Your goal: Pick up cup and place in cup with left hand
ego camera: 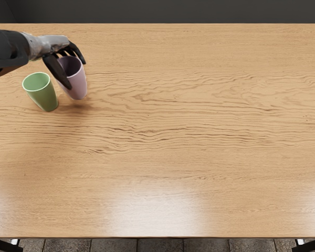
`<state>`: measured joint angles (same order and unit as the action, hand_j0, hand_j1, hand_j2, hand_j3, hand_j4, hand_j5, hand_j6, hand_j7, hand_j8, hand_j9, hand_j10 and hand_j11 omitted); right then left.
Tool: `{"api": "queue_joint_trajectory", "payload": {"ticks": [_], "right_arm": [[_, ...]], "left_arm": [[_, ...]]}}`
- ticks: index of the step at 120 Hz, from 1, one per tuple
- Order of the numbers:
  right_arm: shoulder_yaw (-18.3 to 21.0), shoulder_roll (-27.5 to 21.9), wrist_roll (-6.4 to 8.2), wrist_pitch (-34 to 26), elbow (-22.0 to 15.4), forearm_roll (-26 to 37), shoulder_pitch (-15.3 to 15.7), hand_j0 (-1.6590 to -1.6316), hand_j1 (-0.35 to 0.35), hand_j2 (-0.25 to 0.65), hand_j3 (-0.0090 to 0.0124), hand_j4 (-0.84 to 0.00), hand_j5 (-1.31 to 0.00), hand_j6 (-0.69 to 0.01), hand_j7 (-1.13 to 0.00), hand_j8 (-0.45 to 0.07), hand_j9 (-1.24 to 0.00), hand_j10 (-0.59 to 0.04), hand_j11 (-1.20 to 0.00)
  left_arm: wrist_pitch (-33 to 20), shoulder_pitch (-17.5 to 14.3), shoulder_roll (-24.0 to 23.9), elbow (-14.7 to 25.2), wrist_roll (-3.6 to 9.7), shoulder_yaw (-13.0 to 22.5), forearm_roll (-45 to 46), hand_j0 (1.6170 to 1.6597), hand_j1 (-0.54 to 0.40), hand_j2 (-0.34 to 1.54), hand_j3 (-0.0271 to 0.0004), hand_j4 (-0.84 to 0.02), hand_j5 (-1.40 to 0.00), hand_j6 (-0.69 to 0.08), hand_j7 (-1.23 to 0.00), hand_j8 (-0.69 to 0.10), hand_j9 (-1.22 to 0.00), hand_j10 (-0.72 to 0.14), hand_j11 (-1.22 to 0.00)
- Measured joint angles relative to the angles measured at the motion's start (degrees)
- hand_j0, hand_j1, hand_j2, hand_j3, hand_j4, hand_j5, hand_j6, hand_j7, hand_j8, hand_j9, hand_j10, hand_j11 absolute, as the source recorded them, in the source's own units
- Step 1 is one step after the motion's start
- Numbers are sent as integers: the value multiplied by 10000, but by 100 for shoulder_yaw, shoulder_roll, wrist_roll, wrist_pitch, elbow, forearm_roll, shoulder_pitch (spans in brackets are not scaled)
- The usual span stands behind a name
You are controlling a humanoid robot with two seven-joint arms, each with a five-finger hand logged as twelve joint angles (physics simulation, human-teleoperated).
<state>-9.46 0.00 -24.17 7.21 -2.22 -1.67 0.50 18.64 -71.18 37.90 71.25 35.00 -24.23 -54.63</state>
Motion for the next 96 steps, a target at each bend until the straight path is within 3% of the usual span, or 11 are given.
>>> {"api": "queue_joint_trajectory", "payload": {"ticks": [26,51,96], "right_arm": [[-3,0,0,0,2,0,-28,-16581,-3491,2,0,-6,-1,-9,0,-6,-1,-4,-1],[-4,0,0,0,2,0,-32,-16581,-3491,2,0,-6,-1,-9,0,-6,-1,-4,-1],[-4,0,0,0,2,0,-32,-16581,-3491,2,0,-6,-1,-9,0,-7,-1,-5,-1]], "left_arm": [[316,-456,391,24,1,11,444,16536,-512,354,0,-4743,-6931,-3245,-6817,-2496,-6911,-3733,-6736],[521,-641,832,150,1,13,667,16535,-823,715,0,-4821,-7069,-3153,-6974,-2415,-7062,-3512,-6878],[707,-677,1208,261,4,5,752,16524,-1433,1530,0,-4768,-7460,-2789,-7355,-2062,-7414,-3202,-7130]]}}
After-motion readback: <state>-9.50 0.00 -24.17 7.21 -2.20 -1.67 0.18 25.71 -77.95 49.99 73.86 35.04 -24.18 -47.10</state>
